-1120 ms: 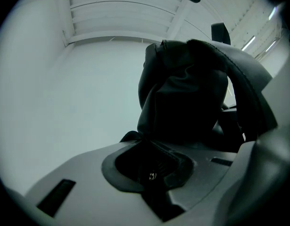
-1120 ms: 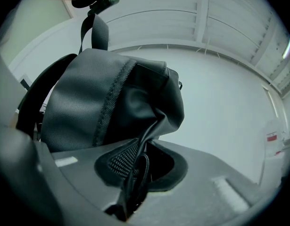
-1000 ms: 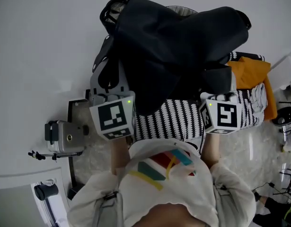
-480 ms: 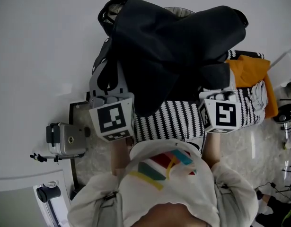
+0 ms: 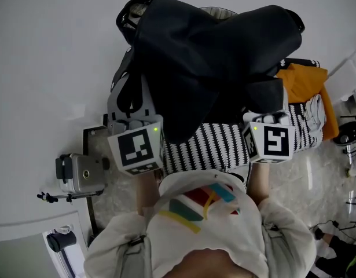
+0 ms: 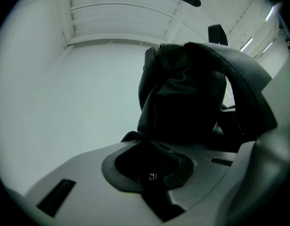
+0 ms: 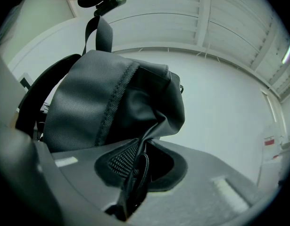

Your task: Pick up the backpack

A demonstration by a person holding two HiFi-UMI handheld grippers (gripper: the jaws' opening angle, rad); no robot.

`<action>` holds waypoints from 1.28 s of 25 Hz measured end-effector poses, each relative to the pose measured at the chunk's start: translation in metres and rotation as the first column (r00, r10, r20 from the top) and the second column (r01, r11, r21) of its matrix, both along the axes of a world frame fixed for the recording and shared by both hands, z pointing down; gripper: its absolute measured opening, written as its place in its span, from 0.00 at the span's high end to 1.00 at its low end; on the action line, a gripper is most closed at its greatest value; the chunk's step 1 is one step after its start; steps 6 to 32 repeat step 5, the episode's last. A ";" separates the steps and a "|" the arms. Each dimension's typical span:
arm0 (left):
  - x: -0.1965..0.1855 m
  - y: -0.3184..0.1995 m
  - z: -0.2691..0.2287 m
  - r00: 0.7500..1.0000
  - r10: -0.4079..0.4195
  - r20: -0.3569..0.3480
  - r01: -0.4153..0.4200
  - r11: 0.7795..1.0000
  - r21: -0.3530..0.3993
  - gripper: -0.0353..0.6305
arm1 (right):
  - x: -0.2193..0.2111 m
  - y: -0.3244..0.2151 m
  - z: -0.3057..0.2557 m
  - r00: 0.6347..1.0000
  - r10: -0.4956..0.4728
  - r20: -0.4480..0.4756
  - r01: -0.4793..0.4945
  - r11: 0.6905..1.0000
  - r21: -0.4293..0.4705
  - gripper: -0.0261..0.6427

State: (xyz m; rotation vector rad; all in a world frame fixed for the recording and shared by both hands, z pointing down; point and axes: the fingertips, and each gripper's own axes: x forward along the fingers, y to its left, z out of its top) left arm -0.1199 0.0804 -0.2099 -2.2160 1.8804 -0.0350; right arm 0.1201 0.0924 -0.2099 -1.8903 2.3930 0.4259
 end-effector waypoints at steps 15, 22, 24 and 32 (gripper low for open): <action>0.004 -0.004 0.000 1.000 0.006 0.002 -0.006 1.000 0.000 0.87 | 0.004 -0.003 0.001 1.000 -0.001 -0.008 0.001 1.000 -0.001 0.89; 0.004 -0.004 0.000 1.000 0.006 0.002 -0.006 1.000 0.000 0.87 | 0.004 -0.003 0.001 1.000 -0.001 -0.008 0.001 1.000 -0.001 0.89; 0.004 -0.004 0.000 1.000 0.006 0.002 -0.006 1.000 0.000 0.87 | 0.004 -0.003 0.001 1.000 -0.001 -0.008 0.001 1.000 -0.001 0.89; 0.004 -0.004 0.000 1.000 0.006 0.002 -0.006 1.000 0.000 0.87 | 0.004 -0.003 0.001 1.000 -0.001 -0.008 0.001 1.000 -0.001 0.89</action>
